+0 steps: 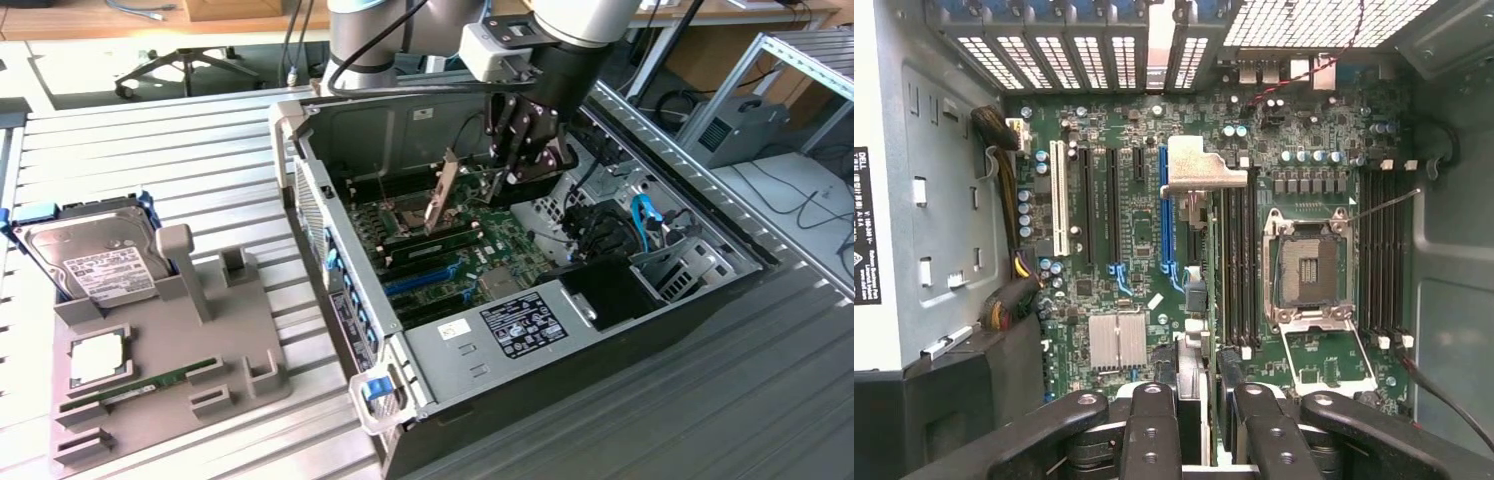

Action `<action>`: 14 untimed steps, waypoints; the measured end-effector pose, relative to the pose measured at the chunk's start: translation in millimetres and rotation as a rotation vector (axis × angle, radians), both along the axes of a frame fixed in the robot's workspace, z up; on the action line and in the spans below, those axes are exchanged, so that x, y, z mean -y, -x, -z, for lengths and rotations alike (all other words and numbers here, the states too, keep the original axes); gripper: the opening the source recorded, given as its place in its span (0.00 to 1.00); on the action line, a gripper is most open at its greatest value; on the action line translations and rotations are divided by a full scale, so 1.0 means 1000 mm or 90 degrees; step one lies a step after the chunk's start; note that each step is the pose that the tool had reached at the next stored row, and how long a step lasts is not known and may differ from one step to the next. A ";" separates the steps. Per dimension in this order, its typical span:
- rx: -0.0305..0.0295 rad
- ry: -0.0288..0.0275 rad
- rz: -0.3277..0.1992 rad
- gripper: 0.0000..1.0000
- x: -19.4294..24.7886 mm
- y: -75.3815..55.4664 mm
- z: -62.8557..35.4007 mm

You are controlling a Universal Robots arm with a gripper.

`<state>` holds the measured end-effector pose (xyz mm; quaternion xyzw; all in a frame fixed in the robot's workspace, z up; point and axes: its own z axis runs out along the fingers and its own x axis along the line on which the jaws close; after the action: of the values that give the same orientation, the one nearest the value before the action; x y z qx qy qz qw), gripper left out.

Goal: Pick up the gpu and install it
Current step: 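Insert the gpu into the slot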

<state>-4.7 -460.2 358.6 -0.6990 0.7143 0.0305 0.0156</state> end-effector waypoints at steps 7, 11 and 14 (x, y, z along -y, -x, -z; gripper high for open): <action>0.0000 0.0000 0.000 0.27 0.0012 0.000 0.0006; 0.0000 0.0000 0.000 0.27 0.0020 0.000 0.0010; 0.0000 0.0000 0.000 0.27 0.0025 0.000 0.0013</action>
<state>-5.0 -462.7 357.2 -0.6990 0.7143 0.0306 0.0156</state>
